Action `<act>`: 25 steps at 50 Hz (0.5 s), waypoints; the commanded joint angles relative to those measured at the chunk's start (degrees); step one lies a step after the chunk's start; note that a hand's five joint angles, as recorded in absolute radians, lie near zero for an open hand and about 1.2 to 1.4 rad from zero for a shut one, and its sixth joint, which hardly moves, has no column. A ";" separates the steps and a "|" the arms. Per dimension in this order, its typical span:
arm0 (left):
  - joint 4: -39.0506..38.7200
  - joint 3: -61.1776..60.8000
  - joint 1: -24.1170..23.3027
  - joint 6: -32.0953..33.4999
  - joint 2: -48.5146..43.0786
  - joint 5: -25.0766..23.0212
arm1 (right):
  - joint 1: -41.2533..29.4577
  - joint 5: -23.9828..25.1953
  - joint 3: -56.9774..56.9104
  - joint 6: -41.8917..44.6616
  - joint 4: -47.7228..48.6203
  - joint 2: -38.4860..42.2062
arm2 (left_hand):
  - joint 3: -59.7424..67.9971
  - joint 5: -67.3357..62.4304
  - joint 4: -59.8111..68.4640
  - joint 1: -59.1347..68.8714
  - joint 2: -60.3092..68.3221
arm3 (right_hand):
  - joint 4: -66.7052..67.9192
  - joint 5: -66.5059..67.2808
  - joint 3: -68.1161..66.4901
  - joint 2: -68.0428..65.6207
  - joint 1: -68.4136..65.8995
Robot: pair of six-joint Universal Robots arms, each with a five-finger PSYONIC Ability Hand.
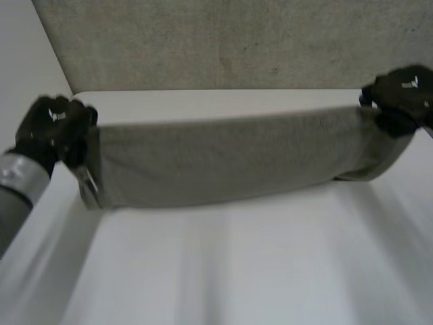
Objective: Fold the towel.
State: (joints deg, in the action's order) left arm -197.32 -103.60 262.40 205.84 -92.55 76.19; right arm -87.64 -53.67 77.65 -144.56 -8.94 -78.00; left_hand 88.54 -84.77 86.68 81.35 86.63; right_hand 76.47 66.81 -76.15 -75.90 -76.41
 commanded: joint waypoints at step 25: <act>-12.03 -5.65 1.00 -15.47 -0.79 -4.12 | -6.05 -2.23 7.43 -14.96 23.53 -1.63 | -8.54 14.77 -6.68 -1.35 -6.63 | 3.53 3.19 -3.85 -4.10 -3.59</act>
State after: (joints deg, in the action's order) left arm -206.54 -97.21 259.91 188.11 -95.64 77.66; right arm -95.54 -60.13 78.37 -162.79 18.48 -78.96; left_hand 88.63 -84.78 87.00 81.35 86.63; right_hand 76.47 66.82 -76.14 -76.09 -76.42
